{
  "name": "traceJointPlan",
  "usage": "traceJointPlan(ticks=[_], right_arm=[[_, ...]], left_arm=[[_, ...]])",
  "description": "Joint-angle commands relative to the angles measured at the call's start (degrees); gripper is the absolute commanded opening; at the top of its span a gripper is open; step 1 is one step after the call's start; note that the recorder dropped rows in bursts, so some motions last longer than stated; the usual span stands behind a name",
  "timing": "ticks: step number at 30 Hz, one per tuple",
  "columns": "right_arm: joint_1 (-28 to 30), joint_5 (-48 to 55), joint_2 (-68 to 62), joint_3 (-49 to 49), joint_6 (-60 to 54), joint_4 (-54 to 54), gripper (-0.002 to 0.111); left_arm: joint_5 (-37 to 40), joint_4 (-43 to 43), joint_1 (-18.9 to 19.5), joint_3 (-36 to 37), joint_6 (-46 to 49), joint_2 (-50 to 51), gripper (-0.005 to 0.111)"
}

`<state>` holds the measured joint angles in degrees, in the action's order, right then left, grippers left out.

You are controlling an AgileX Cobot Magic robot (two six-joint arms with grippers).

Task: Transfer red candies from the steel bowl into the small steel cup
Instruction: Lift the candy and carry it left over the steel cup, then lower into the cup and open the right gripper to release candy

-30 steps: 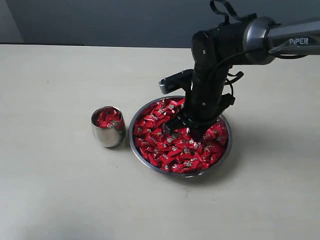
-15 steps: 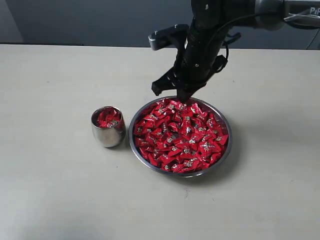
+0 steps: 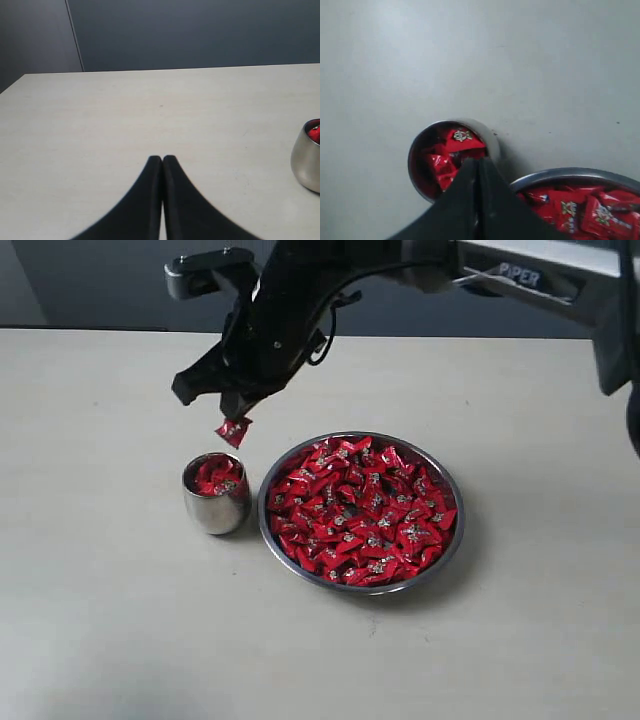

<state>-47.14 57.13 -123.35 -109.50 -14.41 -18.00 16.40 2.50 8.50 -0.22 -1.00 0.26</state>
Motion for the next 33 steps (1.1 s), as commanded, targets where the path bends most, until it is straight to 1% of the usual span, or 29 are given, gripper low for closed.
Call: traceJointPlan(ticks=[1,11,18,33], right_arm=[[-1.60,0.27,-2.02,-1.78,-0.46,0.04,-0.001],[-3.96,-0.54,-2.66,-1.78,-0.46,-0.09,-0.001],[-3.96,-0.80,-4.89,-1.78,-0.46,-0.21,-0.001],[-3.96,-3.35,-5.21,-1.78,-0.46,1.16,-0.001]], left_arm=[[-0.10,0.07,-0.11,0.22,-0.15,-0.26,0.000],[-0.10,0.07,-0.11,0.22,-0.15,-0.26,0.000],[-0.10,0.07,-0.11,0.22,-0.15,-0.26,0.000],[-0.10,0.07,-0.11,0.22,-0.15,-0.26,0.000]])
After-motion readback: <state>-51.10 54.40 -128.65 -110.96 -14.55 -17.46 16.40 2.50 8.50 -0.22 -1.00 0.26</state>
